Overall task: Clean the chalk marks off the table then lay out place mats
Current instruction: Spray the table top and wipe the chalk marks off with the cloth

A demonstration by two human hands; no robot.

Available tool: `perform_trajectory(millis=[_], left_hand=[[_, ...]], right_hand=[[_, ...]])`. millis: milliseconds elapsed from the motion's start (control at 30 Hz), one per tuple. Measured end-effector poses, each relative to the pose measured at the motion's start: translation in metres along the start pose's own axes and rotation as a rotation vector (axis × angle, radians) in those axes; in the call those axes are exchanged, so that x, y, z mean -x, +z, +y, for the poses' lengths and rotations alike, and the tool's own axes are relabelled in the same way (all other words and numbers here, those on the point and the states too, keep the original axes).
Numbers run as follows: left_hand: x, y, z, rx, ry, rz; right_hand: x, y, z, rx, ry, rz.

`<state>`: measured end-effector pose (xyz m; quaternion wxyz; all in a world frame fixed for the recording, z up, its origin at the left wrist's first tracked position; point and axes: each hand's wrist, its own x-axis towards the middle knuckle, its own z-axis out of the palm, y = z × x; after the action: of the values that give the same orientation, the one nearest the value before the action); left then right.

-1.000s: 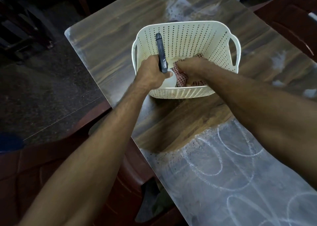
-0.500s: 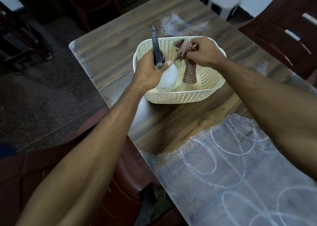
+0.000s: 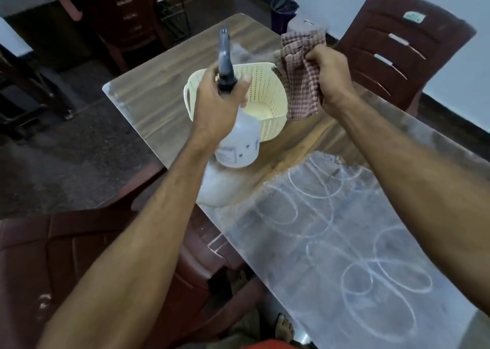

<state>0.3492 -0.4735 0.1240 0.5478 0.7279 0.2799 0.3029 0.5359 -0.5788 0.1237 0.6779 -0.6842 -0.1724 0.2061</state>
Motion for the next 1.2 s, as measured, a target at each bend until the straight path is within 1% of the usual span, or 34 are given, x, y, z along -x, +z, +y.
perform_trajectory(millis=[100,200,333,400,500,600,767,933,1200], left_hand=[[0.06,0.022,-0.017,-0.005,-0.096,0.017],[0.121,0.045,-0.035,0.029,-0.206,0.018],[0.188,0.07,-0.051,-0.04,-0.316,0.012],[0.214,0.08,-0.055,-0.063,-0.337,0.003],[0.243,0.092,-0.061,-0.079,-0.318,-0.06],[0.264,0.098,-0.07,-0.131,-0.362,-0.132],[0.282,0.106,-0.082,-0.196,-0.368,-0.17],[0.283,0.114,-0.081,-0.243,-0.384,-0.211],[0.281,0.115,-0.081,-0.275,-0.413,-0.224]], right_hand=[[0.044,-0.033,0.029,-0.076,0.083,0.009],[0.09,-0.067,0.057,-0.103,0.154,0.027],[0.141,-0.113,0.088,-0.128,0.225,0.058],[0.16,-0.135,0.097,-0.108,0.223,0.08],[0.179,-0.163,0.104,-0.039,0.214,0.118],[0.19,-0.183,0.108,0.072,0.175,0.13],[0.197,-0.2,0.114,0.196,0.131,0.188],[0.2,-0.213,0.118,0.209,0.179,0.19],[0.202,-0.221,0.117,0.214,0.211,0.19]])
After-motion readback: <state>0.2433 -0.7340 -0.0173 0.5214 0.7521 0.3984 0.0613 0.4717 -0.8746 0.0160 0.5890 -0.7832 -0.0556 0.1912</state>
